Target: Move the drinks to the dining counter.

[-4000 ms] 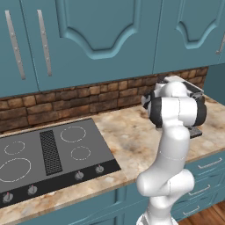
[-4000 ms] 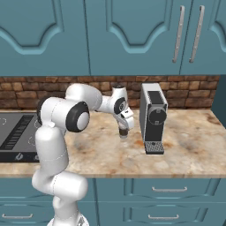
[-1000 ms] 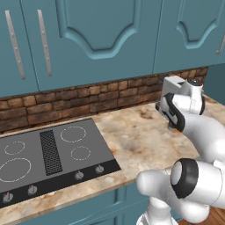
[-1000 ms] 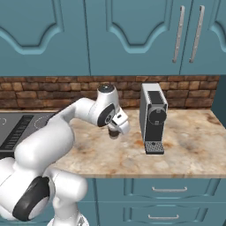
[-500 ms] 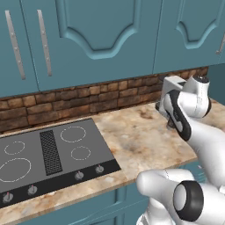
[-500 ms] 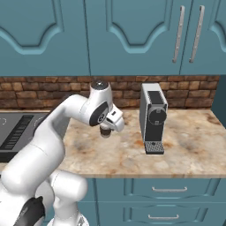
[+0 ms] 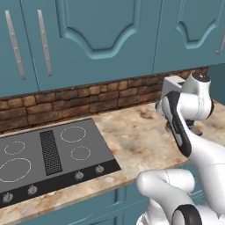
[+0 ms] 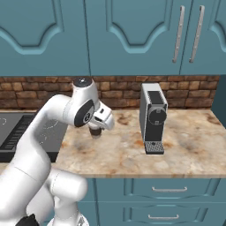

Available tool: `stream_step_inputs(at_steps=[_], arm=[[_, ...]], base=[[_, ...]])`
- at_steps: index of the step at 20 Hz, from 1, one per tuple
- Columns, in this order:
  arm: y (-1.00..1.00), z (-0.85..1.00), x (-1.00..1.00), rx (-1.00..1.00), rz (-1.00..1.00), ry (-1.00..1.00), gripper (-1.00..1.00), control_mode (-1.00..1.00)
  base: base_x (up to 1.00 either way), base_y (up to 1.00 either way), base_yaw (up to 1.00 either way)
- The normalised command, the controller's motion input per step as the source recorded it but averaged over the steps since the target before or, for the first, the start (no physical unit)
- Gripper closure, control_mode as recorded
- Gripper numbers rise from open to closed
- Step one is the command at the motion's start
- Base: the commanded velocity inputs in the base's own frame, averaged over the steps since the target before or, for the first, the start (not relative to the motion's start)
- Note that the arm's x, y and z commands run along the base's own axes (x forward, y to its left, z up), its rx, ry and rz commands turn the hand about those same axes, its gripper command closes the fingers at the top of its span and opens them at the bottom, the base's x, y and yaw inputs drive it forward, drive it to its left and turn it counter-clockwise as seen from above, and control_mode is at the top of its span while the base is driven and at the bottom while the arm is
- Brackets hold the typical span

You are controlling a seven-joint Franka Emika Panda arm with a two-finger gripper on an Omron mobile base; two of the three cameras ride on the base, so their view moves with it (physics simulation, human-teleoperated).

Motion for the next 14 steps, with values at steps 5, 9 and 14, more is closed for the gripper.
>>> stream_step_inputs(at_steps=[5,9,14], arm=[[0.14,0.39,-0.35,-0.05,0.01,-0.09,1.00,-1.00],[0.16,0.31,-0.32,-0.06,0.00,-0.10,1.00,-1.00],[0.17,0.31,-0.35,-0.05,0.00,-0.09,1.00,-1.00]], base=[[0.00,0.00,0.00],[0.00,0.00,0.00],[0.00,0.00,0.00]])
